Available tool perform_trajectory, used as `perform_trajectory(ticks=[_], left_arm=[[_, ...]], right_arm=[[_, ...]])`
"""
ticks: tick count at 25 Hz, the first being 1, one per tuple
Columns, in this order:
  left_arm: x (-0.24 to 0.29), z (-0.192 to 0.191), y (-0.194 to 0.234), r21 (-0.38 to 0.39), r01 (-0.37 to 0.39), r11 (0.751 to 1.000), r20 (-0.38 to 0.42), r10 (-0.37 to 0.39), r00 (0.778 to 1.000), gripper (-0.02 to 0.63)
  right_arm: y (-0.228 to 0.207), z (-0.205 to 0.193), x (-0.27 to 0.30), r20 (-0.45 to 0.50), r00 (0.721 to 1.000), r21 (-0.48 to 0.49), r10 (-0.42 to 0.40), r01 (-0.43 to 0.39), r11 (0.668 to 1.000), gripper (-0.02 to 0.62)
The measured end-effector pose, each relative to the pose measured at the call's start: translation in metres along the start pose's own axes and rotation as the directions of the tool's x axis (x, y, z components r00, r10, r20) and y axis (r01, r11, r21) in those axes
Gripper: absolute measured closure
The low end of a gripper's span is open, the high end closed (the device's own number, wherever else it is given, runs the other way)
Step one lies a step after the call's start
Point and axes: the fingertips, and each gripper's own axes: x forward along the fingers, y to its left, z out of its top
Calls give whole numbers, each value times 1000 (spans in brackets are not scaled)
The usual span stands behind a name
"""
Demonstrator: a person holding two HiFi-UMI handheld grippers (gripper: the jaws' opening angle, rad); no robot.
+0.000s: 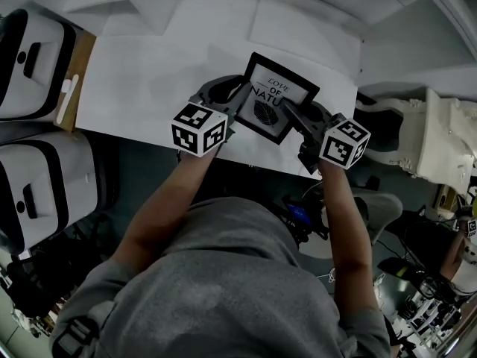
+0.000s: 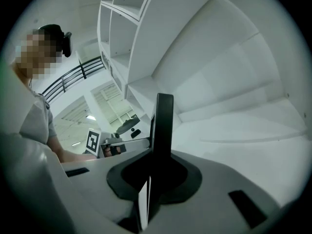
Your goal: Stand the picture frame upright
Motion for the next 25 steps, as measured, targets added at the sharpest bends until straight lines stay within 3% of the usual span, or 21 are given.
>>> perform_trajectory(ticks=[15,25], left_arm=[[-14,29,-12,79,18,997,57,-22,998,537],[-12,66,-37,206,-4,979,107,-19,994,535]], right_arm=[[21,36,-16,66,998,-103,-13,20,994,555],[38,67,-40,140,990,-163,0,23,986,555]])
